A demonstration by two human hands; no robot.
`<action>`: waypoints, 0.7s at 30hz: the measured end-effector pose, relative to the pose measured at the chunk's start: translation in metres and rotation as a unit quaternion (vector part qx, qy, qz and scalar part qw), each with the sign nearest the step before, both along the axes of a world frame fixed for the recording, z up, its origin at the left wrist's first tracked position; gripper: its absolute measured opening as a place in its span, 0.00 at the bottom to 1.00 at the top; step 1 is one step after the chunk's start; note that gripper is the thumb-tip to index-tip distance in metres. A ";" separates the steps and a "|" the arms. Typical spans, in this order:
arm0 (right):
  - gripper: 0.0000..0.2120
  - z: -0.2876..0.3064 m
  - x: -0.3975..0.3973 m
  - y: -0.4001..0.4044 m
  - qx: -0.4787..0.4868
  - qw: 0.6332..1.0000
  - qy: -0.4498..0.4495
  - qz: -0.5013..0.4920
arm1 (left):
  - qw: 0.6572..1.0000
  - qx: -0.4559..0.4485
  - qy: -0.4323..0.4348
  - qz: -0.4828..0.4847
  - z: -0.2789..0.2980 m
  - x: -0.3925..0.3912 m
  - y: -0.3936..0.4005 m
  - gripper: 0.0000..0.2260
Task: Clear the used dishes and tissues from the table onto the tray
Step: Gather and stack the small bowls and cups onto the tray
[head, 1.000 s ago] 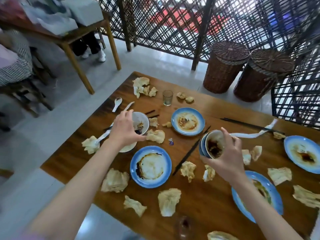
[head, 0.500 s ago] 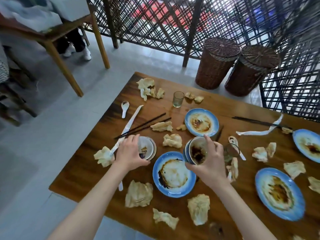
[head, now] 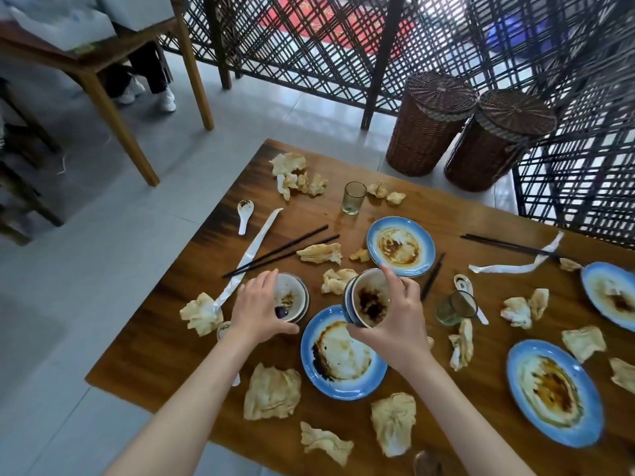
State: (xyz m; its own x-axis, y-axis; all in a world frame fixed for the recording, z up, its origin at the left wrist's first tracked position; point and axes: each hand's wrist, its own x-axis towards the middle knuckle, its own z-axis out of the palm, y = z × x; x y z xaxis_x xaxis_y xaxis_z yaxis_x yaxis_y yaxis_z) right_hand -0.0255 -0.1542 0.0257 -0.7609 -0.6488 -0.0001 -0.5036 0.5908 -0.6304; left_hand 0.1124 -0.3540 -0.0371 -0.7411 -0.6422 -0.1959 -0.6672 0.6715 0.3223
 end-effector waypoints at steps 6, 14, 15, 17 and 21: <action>0.52 -0.006 0.000 -0.015 0.012 0.999 -0.014 0.033 | 1.000 0.005 -0.028 0.006 0.001 0.006 0.000 0.59; 0.51 -0.014 0.024 -0.063 0.026 0.997 -0.023 0.062 | 0.998 0.030 -0.063 0.010 0.003 0.033 -0.026 0.58; 0.52 -0.014 0.028 -0.071 0.026 0.997 -0.025 0.063 | 0.998 0.029 -0.064 0.001 0.005 0.034 -0.032 0.57; 0.53 -0.014 0.037 -0.088 0.035 0.997 -0.028 0.060 | 0.997 0.030 -0.064 -0.019 0.009 0.036 -0.045 0.56; 0.53 -0.014 0.059 -0.116 0.052 0.997 -0.021 0.058 | 0.996 0.027 -0.053 -0.064 0.016 0.037 -0.064 0.54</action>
State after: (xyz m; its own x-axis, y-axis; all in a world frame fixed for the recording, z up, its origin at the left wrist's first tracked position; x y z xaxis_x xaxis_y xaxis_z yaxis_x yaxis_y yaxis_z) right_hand 0.0339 -0.2703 0.0113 -0.6784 -0.7275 -0.1025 -0.5466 0.5930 -0.5912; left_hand 0.1495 -0.4177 -0.0215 -0.7902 -0.5293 -0.3089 -0.6086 0.7371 0.2937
